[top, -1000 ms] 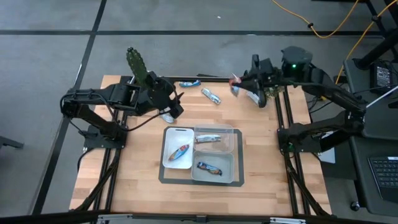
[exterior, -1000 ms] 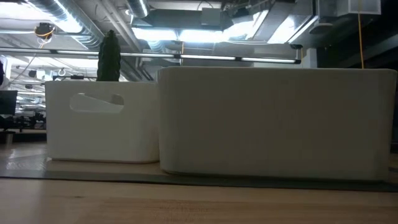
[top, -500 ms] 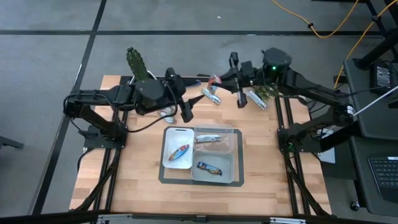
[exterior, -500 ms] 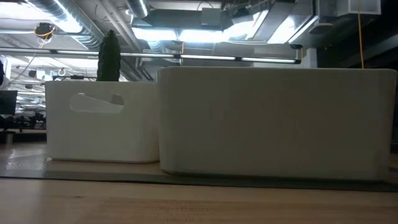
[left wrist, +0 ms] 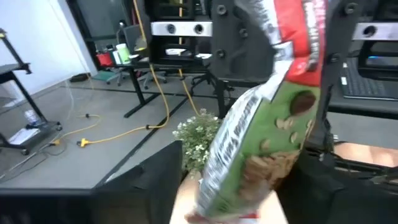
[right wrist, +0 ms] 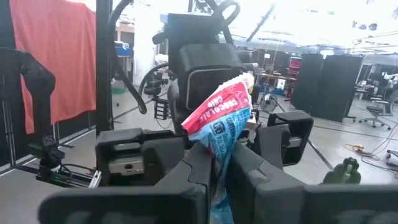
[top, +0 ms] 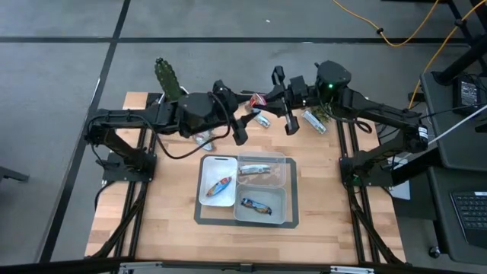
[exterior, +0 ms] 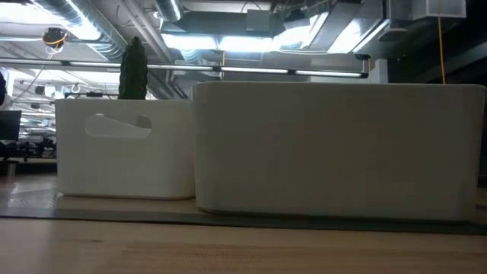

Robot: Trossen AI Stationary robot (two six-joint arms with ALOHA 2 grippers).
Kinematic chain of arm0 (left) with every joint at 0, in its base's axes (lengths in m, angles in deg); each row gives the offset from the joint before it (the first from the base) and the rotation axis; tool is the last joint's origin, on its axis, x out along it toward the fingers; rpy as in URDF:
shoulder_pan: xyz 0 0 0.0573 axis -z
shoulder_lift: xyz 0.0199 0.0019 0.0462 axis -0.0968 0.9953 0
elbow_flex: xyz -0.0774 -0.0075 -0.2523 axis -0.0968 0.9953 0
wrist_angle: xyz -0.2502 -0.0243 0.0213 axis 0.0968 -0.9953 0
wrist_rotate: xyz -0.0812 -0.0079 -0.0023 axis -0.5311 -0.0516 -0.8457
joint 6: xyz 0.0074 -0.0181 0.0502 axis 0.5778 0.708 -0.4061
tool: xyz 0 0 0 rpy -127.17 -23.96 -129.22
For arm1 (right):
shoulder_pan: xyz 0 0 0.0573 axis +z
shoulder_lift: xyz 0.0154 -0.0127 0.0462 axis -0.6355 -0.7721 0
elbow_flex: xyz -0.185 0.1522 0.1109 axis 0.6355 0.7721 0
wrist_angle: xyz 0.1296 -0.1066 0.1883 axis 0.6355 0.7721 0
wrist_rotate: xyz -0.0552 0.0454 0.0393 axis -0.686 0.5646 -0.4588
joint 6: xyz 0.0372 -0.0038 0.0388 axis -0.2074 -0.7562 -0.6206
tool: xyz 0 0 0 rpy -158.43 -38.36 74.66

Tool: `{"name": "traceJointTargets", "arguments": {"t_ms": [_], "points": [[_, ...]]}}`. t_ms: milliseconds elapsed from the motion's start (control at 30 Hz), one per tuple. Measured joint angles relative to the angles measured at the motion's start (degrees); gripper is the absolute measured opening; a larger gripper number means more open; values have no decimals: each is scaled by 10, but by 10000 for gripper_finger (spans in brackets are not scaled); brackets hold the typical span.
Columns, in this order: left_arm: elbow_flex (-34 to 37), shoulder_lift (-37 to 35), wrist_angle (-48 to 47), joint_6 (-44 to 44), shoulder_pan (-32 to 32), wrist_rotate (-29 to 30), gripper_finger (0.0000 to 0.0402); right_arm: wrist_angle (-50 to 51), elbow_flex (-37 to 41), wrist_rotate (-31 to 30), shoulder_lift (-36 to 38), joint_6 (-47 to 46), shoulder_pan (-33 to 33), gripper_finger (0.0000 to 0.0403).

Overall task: Pick and place Granola Bars by type
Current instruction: Put the red granola bar into the white bin

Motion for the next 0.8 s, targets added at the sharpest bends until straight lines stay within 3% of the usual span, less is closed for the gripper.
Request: {"name": "traceJointTargets", "arguments": {"t_ms": [233,433,667,800], "points": [[0,0,0,-32,0,0,38,6,0,-3,0,-25,0,33],[0,-5,-3,-40,1,24,31,19,0,-8,5,-23,-1,69],[-1,-78,-31,-59,23,140,28,138,-1,-8,70,-10,0,188],[-1,-124,-37,-68,66,185,28,295,0,-105,109,14,0,240]]}}
